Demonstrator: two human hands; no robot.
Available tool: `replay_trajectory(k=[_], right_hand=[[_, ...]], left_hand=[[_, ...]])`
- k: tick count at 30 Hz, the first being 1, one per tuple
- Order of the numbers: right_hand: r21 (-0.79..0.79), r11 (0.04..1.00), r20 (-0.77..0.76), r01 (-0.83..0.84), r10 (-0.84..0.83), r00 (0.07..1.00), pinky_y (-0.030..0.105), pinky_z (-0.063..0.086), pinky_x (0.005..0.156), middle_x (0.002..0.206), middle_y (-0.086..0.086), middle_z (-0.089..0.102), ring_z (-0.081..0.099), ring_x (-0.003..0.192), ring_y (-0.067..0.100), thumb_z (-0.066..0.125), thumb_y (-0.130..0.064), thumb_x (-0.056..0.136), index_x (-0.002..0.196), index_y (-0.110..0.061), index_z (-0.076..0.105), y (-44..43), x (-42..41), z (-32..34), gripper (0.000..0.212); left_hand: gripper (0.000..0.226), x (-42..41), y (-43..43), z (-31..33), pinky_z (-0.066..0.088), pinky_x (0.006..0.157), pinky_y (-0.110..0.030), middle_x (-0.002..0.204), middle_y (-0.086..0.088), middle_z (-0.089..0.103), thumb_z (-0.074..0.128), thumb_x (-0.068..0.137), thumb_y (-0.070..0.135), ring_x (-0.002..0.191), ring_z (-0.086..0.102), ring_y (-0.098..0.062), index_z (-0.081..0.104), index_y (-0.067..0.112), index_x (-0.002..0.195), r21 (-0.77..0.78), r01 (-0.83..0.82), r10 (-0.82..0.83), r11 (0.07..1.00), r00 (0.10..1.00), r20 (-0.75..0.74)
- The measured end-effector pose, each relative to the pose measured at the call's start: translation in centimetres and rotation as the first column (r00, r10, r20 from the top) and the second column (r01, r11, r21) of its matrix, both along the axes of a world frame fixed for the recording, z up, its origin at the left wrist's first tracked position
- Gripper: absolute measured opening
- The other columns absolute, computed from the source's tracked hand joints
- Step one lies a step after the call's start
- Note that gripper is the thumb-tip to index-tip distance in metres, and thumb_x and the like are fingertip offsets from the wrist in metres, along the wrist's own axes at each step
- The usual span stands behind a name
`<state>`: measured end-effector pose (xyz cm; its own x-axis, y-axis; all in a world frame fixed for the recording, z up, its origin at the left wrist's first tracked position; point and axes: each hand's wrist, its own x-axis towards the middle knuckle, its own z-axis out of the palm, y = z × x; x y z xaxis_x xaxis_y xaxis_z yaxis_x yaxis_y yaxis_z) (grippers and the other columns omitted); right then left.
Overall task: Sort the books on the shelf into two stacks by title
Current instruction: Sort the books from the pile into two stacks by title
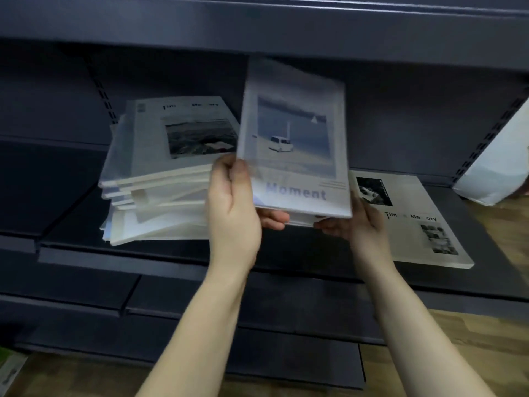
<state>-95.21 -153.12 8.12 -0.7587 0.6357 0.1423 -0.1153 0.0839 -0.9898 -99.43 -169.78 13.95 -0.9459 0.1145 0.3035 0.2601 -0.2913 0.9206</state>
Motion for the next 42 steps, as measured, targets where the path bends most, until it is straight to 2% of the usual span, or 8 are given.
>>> replay_trajectory(k=[4,11,15,19,22,29,36,42], right_hand=[[-0.325,0.943,-0.096,0.074,-0.111,0.989,0.031,0.052,0.072,0.079,-0.003,0.073,0.069,0.074,0.012,0.044,-0.034,0.100,0.088,-0.020,0.066,1.8,1.0,0.3,0.029],[-0.085,0.986,-0.022,-0.145,0.143,0.989,0.033,0.055,0.072,0.099,0.006,0.072,0.068,0.092,0.024,0.063,-0.017,0.085,0.110,-0.015,0.064,4.6,1.9,-2.5,0.024],[-0.022,0.996,0.045,-0.082,0.083,0.996,0.026,0.055,0.065,0.097,0.010,0.071,0.069,0.087,0.020,0.057,-0.011,0.093,0.109,-0.015,0.062,5.0,1.7,-3.1,0.017],[0.122,0.993,0.123,-0.003,-0.012,0.992,0.027,0.056,0.063,0.084,0.001,0.066,0.065,0.076,0.015,0.056,-0.008,0.094,0.091,-0.021,0.059,4.9,0.4,-3.1,0.013],[0.235,0.971,0.200,0.028,-0.076,0.977,0.027,0.051,0.067,0.080,-0.004,0.057,0.057,0.073,0.008,0.056,-0.007,0.094,0.115,0.004,0.054,4.7,-0.9,-3.2,0.024],[0.476,0.879,0.288,-0.008,-0.148,0.946,0.030,0.050,0.066,0.098,-0.004,0.057,0.062,0.091,0.021,0.060,-0.022,0.090,0.117,-0.020,0.050,4.8,-2.1,-4.8,0.029],[0.579,0.781,0.480,-0.233,-0.097,0.872,0.039,0.036,0.104,0.128,0.002,0.035,0.036,0.122,0.026,0.083,-0.050,0.058,0.128,-0.034,0.047,4.3,-1.6,-5.2,0.081],[0.681,0.707,0.409,-0.193,-0.147,0.901,0.041,0.039,0.102,0.128,0.006,0.046,0.041,0.123,0.029,0.082,-0.042,0.064,0.123,-0.026,0.054,4.3,-2.4,-5.8,0.068]], left_hand=[[0.025,0.8,2.4,-3.1,0.046,0.038,-0.027,0.081,-0.014,0.066,0.031,0.103,0.030,0.043,0.059,-0.026,0.048,0.014,0.110,-0.076,0.092,-0.091,0.993,0.996,0.014],[0.027,-0.4,4.3,-8.0,0.055,0.050,-0.030,0.093,-0.007,0.067,0.037,0.100,0.034,0.061,0.068,-0.020,0.048,0.017,0.119,-0.275,0.164,-0.143,0.948,0.985,0.095],[0.032,-2.7,3.4,-10.7,0.046,0.078,-0.013,0.108,0.006,0.062,0.042,0.099,0.031,0.095,0.061,-0.007,0.051,0.018,0.127,-0.653,0.008,-0.096,0.757,0.990,-0.099],[0.033,-4.1,2.8,-12.3,0.042,0.092,-0.029,0.123,-0.002,0.056,0.041,0.099,0.031,0.111,0.052,-0.020,0.051,0.017,0.127,-0.835,-0.147,-0.127,0.530,0.960,-0.249],[0.031,-4.7,2.6,-13.0,0.040,0.089,-0.036,0.121,-0.005,0.058,0.042,0.098,0.031,0.108,0.053,-0.025,0.054,0.016,0.122,-0.868,-0.256,-0.125,0.426,0.933,-0.337],[0.031,-4.9,2.4,-13.6,0.035,0.097,-0.034,0.129,-0.003,0.054,0.042,0.098,0.029,0.115,0.050,-0.023,0.055,0.017,0.123,-0.871,-0.255,-0.124,0.420,0.935,-0.333],[0.031,-4.8,2.6,-13.8,0.035,0.093,-0.033,0.125,-0.005,0.057,0.040,0.098,0.030,0.111,0.053,-0.024,0.056,0.015,0.121,-0.864,-0.288,-0.107,0.412,0.927,-0.360],[0.037,-4.8,2.6,-13.9,0.032,0.094,-0.029,0.126,-0.003,0.056,0.031,0.100,0.036,0.112,0.051,-0.022,0.053,0.017,0.123,-0.866,-0.277,-0.099,0.417,0.933,-0.346]])
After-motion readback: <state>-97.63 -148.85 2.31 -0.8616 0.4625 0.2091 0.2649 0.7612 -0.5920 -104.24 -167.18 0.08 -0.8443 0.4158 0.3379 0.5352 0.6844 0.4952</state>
